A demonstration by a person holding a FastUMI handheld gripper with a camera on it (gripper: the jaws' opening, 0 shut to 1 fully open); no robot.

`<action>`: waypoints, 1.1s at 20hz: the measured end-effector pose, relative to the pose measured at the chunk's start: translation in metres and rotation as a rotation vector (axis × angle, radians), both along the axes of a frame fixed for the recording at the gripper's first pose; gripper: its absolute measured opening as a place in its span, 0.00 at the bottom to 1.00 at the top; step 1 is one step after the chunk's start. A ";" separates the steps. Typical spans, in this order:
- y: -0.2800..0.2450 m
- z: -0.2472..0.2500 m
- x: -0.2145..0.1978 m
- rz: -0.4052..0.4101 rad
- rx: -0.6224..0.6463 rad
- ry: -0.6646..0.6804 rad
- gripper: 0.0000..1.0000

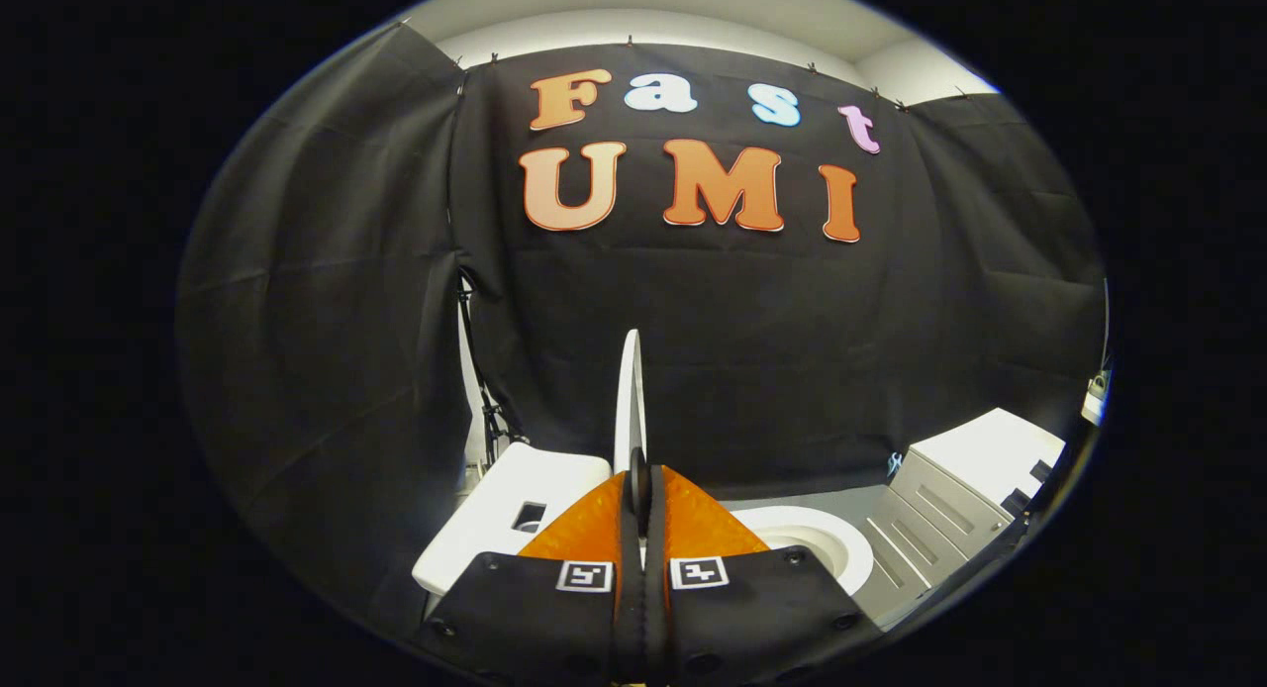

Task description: Open the toilet lid.

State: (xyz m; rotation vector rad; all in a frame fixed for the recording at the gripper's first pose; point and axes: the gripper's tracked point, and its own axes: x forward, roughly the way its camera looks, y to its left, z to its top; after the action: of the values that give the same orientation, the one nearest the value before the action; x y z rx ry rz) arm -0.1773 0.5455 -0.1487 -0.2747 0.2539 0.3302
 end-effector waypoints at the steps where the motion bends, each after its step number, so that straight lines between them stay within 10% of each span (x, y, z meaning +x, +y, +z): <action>1: 0.003 -0.002 0.000 0.002 -0.002 -0.001 0.08; 18: 0.019 -0.005 -0.012 0.040 -0.020 0.027 0.10; 22: 0.017 0.008 -0.013 0.055 -0.016 0.018 0.42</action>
State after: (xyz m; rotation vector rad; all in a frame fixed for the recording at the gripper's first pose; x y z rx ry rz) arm -0.1905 0.5622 -0.1412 -0.2953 0.2675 0.3849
